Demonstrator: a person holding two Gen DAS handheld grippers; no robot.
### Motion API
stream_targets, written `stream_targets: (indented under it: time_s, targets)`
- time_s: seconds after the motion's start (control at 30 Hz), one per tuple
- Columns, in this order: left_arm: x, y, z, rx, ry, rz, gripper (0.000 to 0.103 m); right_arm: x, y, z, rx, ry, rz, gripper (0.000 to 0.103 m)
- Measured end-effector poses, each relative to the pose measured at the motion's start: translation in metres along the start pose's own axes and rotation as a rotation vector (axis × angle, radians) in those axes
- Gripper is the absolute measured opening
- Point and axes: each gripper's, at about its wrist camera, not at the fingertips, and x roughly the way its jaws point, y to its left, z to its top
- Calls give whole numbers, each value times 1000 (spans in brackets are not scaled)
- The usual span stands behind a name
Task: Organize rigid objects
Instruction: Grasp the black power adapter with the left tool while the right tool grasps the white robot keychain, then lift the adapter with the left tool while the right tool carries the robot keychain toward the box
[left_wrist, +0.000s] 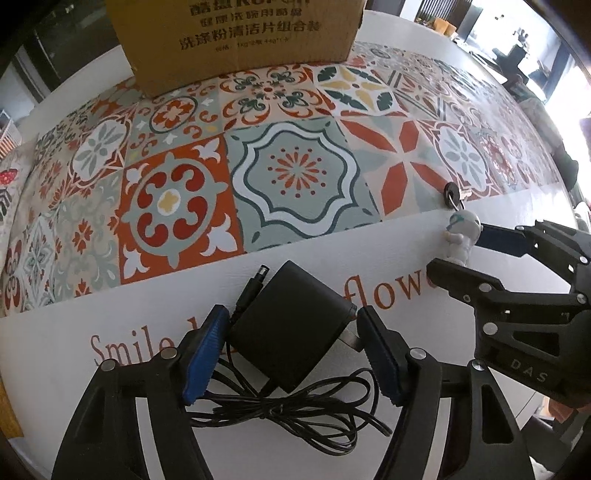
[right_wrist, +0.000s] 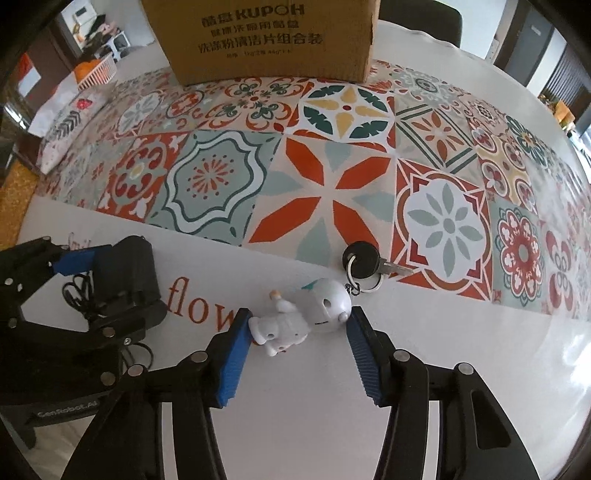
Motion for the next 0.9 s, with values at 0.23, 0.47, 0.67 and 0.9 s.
stream_targets:
  time_s: [0.23, 0.47, 0.67, 0.9]
  targets:
    - [-26, 1, 5, 8, -102, 15, 48, -21, -13, -3, 43, -53, 4, 53]
    - [-33, 9, 8, 7, -114, -4, 42, -30, -9, 1, 54, -71, 6, 53]
    - [-29, 15, 2, -27, -85, -6, 50, -27, 0, -1, 52, -63, 16, 53]
    - [-15, 15, -4, -58, 0, -32, 65, -24, 0, -5, 78, -58, 23, 53]
